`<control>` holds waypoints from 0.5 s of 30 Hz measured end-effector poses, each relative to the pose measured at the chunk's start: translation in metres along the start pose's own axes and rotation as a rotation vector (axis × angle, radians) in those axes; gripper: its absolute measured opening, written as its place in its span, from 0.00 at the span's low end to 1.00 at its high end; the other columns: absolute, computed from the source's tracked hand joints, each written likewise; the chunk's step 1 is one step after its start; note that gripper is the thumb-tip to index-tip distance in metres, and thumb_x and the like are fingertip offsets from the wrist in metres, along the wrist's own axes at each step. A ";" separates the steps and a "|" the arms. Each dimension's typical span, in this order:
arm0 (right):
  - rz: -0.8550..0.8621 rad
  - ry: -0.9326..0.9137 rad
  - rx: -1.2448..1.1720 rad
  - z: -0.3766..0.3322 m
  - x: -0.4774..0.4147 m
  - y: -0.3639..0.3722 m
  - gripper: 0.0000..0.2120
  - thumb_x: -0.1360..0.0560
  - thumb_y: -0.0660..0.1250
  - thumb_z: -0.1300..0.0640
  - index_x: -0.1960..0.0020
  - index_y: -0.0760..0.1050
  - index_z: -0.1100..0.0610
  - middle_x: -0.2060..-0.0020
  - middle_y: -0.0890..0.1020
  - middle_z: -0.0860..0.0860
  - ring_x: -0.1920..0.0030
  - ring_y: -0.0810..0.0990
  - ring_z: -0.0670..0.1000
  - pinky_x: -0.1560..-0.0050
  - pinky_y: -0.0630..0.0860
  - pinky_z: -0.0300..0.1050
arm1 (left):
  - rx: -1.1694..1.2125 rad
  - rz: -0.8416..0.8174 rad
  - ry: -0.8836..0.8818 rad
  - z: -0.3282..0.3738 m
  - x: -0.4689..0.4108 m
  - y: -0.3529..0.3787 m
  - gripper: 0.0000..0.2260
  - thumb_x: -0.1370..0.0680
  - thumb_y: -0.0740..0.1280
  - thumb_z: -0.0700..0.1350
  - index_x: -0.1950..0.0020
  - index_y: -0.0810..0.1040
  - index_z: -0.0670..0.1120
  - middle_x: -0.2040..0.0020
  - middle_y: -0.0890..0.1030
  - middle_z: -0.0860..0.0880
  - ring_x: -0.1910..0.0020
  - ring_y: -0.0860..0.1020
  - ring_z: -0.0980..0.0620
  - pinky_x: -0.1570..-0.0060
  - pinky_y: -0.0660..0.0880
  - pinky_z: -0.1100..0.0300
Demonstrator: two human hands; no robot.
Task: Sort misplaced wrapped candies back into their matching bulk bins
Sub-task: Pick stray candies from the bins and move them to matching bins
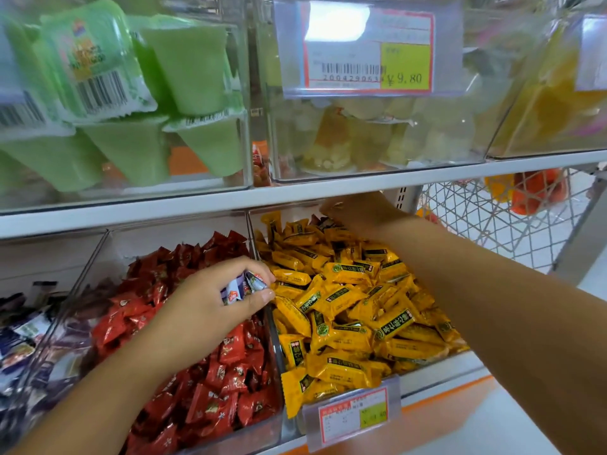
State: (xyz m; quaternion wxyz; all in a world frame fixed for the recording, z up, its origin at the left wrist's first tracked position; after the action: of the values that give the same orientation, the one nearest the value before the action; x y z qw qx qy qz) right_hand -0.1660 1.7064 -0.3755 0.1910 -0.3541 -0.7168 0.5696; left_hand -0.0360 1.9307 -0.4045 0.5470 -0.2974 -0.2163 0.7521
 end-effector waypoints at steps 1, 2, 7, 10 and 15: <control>0.006 -0.016 -0.042 -0.001 -0.007 0.005 0.12 0.19 0.60 0.55 0.40 0.78 0.48 0.36 0.76 0.48 0.38 0.75 0.50 0.37 0.70 0.45 | 0.003 0.000 0.002 0.000 0.000 0.000 0.08 0.30 0.66 0.58 0.53 0.79 0.60 0.47 0.79 0.67 0.49 0.77 0.66 0.53 0.70 0.70; 0.000 -0.025 -0.078 -0.001 -0.012 0.009 0.12 0.20 0.61 0.57 0.40 0.78 0.48 0.38 0.77 0.48 0.43 0.77 0.48 0.43 0.72 0.42 | 0.006 0.005 0.003 -0.001 0.000 0.000 0.08 0.30 0.66 0.58 0.53 0.79 0.59 0.47 0.79 0.67 0.49 0.77 0.67 0.53 0.70 0.71; -0.103 -0.082 0.001 0.006 -0.033 0.025 0.13 0.21 0.63 0.60 0.42 0.79 0.45 0.47 0.74 0.45 0.51 0.72 0.48 0.62 0.66 0.35 | 0.011 0.018 -0.007 -0.003 -0.001 0.001 0.05 0.28 0.68 0.55 0.53 0.79 0.59 0.47 0.78 0.68 0.48 0.77 0.66 0.55 0.70 0.75; -0.121 -0.090 0.076 0.007 -0.040 0.028 0.12 0.23 0.63 0.60 0.46 0.78 0.46 0.46 0.78 0.50 0.52 0.74 0.50 0.56 0.70 0.42 | 0.014 0.010 -0.006 -0.003 -0.001 0.001 0.08 0.30 0.66 0.58 0.52 0.78 0.61 0.46 0.78 0.67 0.47 0.76 0.65 0.54 0.71 0.74; -0.028 -0.051 0.170 0.011 -0.040 0.028 0.06 0.22 0.65 0.57 0.47 0.79 0.55 0.49 0.79 0.52 0.54 0.73 0.49 0.61 0.66 0.40 | 0.019 0.018 -0.006 -0.001 0.000 0.001 0.05 0.26 0.68 0.53 0.52 0.77 0.63 0.46 0.77 0.68 0.47 0.76 0.67 0.53 0.70 0.70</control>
State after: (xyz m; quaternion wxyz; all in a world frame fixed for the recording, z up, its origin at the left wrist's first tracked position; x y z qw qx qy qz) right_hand -0.1378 1.6728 -0.4003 0.2099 -0.3119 -0.6755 0.6343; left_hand -0.0359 1.9308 -0.4061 0.5425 -0.2917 -0.2080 0.7598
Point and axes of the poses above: each hand's wrist, its own x-axis away from the middle knuckle, its own y-axis out of the palm, z = x × y, the point moved 3 cm from there along -x, towards the middle knuckle
